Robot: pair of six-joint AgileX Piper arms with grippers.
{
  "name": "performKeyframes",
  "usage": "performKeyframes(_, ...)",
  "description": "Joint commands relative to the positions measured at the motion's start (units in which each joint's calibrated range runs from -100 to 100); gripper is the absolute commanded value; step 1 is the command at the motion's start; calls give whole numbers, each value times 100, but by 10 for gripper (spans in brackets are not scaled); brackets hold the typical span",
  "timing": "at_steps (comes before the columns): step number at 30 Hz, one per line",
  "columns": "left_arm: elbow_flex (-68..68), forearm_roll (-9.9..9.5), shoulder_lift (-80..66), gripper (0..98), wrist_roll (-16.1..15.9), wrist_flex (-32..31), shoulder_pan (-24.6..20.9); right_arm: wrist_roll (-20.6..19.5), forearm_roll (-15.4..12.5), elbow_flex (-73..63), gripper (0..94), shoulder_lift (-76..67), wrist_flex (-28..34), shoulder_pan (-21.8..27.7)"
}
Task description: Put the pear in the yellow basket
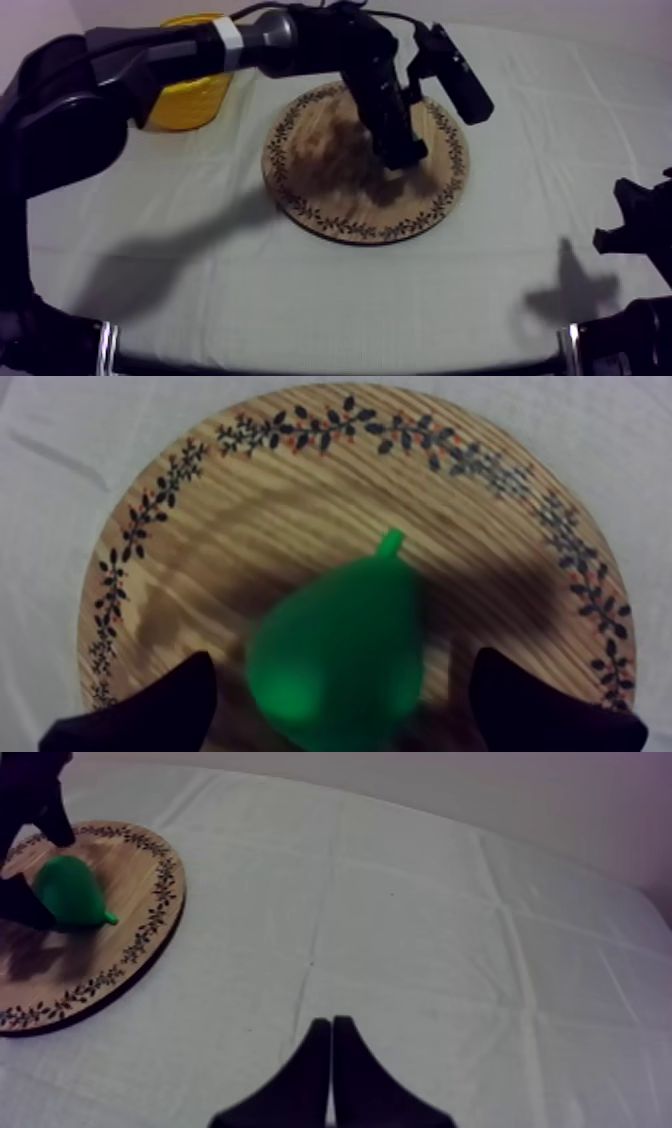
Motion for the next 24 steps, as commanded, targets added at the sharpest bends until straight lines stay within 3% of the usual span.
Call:
performKeyframes(1,-115,-44,149,917,29,-36,-8,-1,1,5,5,1,0,1)
performKeyframes(8,-367,-171,443,846,176,-90,-23,2,1,5,5,1,0,-4)
performKeyframes(12,-460,-192,491,646,304,-135,-33,0,1,5,5,1,0,-6)
performKeyframes(15,-459,-196,502,552,323,-145,-45,-1,1,5,5,1,0,-6)
performKeyframes(24,-263,-191,170,533,361,16,-122,-1,1,5,5,1,0,-6)
